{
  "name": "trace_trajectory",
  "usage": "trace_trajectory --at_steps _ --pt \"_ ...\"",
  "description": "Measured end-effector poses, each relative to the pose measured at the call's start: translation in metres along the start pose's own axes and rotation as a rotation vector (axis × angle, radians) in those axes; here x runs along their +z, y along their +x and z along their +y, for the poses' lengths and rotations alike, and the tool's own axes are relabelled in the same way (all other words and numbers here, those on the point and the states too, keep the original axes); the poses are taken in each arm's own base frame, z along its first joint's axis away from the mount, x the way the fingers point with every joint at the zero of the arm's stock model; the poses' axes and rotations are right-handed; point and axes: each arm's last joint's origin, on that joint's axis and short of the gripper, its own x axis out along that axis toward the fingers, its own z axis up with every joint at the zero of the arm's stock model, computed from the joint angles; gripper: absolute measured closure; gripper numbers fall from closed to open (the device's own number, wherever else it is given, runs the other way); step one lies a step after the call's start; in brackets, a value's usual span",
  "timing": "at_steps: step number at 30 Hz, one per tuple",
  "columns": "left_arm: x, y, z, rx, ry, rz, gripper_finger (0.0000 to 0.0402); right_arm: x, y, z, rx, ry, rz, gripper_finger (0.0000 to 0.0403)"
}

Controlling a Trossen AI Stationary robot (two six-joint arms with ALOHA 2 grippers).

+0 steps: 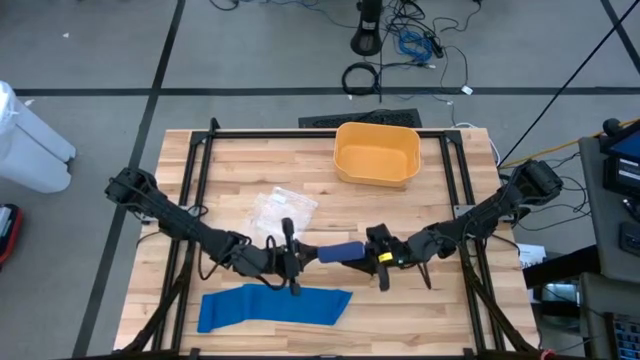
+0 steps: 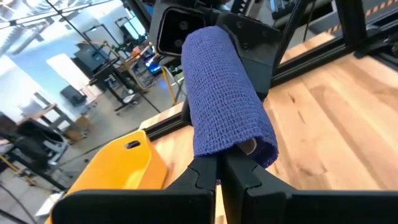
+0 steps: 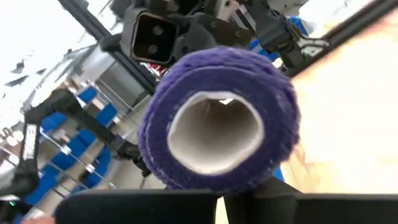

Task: Roll bandage
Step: Roll the dark blue bandage

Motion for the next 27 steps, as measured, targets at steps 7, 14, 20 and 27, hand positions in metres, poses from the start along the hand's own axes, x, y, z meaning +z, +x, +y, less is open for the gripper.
trace_trajectory --at_steps 7,14,20,27 --pt "0.001 -0.004 -0.005 0.017 0.083 0.016 0.0396 0.001 0.002 -0.007 -0.02 0.207 0.041 0.0387" --pt "-0.002 -0.006 -0.008 0.001 0.153 0.049 0.0396 0.004 0.003 -0.007 -0.002 0.3 0.03 0.0372" --pt "-0.001 -0.007 -0.01 -0.003 0.131 0.043 0.0396 -0.003 0.001 -0.003 0.129 0.168 0.217 0.0371" --pt "0.0 -0.007 -0.009 0.003 -0.005 0.035 0.0396 -0.006 -0.016 0.013 0.15 -0.173 0.234 0.0371"
